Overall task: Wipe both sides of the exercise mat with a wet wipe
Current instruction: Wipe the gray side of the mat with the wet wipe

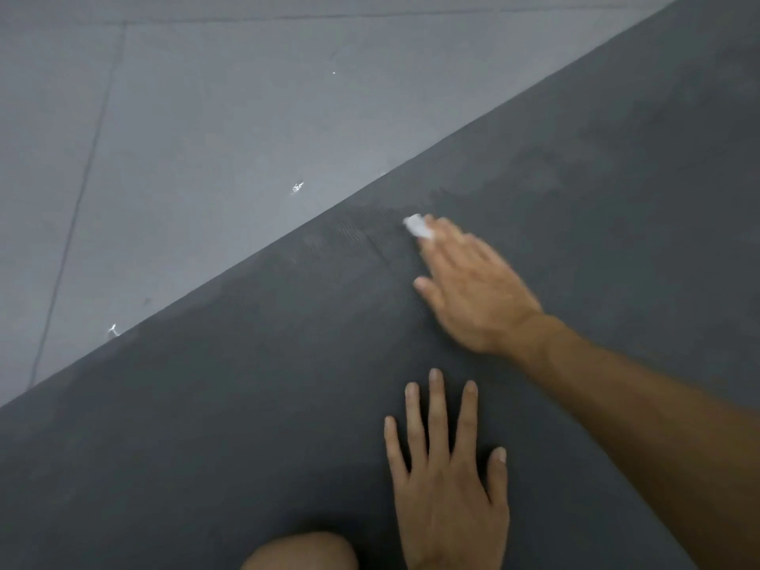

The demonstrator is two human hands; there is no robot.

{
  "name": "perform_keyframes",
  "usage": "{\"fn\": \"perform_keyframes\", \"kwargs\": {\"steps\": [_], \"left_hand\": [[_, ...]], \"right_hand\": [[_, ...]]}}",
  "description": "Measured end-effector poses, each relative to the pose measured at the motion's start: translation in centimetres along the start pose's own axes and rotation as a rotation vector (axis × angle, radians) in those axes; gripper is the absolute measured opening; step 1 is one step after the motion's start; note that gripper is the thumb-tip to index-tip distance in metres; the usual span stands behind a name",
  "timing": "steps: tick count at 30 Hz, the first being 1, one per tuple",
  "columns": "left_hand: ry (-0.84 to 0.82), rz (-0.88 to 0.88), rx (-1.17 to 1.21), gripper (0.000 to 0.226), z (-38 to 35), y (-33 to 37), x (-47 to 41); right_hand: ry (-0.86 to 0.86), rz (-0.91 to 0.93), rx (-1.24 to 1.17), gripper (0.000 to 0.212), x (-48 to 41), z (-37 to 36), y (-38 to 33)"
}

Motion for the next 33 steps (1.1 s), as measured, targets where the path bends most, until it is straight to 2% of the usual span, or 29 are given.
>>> {"fn": "perform_keyframes", "kwargs": {"steps": [3, 9, 12, 17, 21, 29, 31, 33], "left_hand": [[0.025, -0.083, -0.03, 0.07, 1.0, -2.6, -2.1], [0.034, 0.038, -0.028, 0.065, 3.5, -5.4, -10.5], [0.024, 0.12, -0.028, 0.067, 5.2, -9.0, -14.7], [0.082, 0.179, -0.035, 0.07, 6.1, -13.7, -16.9], [0.105, 0.176, -0.069, 0.07, 5.8, -13.6, -16.9], [0.142, 0.167, -0.097, 0.07, 5.6, -13.9, -16.7], [0.154, 0.162, -0.097, 0.07, 5.5, -13.8, -16.8], [0.166, 0.158, -0.099, 0.07, 5.5, -13.8, -16.8]], "right_hand": [[0.01, -0.149, 0.039, 0.066, 0.3, 1.4, 3.3], [-0.001, -0.234, -0.07, 0.071, -1.6, 1.1, 2.2], [0.014, -0.142, -0.071, 0.074, -3.3, 0.5, -0.6], [-0.027, 0.132, -0.013, 0.071, -5.5, -1.9, -6.8], [-0.041, 0.21, 0.092, 0.07, -5.7, -1.9, -4.7], [0.098, -0.112, 0.106, 0.073, -8.5, 0.7, 3.4], [0.124, -0.186, 0.049, 0.076, -9.3, 1.0, 3.2], [0.121, -0.139, 0.013, 0.076, -10.3, 0.7, 0.9]]}}
Point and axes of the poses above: each hand's wrist, its own x-axis away from the middle knuckle, its own z-axis out of the back of the hand, y = z × x, the point moved 3 cm from there along -x, towards the middle knuckle, and after that the axes turned 13 degrees about z, right-handed, at the moved point
